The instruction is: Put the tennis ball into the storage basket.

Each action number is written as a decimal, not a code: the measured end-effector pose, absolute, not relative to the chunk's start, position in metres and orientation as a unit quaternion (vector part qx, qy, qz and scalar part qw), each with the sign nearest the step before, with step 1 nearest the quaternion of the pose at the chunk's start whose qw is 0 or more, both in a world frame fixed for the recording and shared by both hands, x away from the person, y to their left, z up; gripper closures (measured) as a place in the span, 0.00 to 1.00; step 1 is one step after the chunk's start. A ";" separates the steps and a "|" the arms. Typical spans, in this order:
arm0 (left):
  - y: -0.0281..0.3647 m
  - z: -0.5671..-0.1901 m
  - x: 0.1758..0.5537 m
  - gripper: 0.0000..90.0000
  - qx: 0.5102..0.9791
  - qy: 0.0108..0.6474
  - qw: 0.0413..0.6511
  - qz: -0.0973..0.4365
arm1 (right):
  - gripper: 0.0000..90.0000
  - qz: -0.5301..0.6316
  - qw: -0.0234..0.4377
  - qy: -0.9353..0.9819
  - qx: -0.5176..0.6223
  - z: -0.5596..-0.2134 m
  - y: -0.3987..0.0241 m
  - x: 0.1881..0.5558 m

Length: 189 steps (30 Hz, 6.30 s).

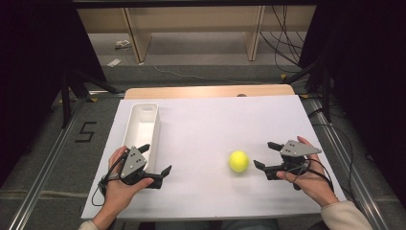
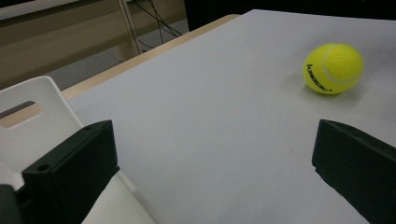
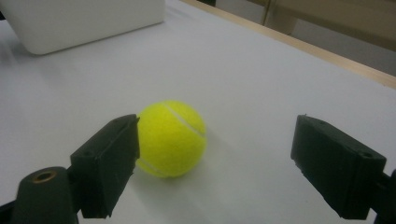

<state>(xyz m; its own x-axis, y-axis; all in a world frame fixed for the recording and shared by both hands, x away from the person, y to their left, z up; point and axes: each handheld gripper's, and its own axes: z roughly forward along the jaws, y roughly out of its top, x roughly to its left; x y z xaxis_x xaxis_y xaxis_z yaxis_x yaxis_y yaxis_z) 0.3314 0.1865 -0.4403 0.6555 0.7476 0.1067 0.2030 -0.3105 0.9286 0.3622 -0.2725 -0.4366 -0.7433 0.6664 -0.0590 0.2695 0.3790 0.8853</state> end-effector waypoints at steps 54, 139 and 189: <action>0.187 -0.439 0.330 0.00 0.759 0.311 0.500 0.276 | 0.19 0.412 0.151 0.859 0.265 -0.477 -0.206 0.391; 0.188 -0.438 0.329 0.00 0.757 0.309 0.505 0.276 | 0.30 0.449 0.183 0.830 0.276 -0.451 -0.207 0.394; 0.189 -0.438 0.329 0.00 0.755 0.308 0.510 0.275 | 0.30 0.468 0.187 0.822 0.266 -0.440 -0.183 0.399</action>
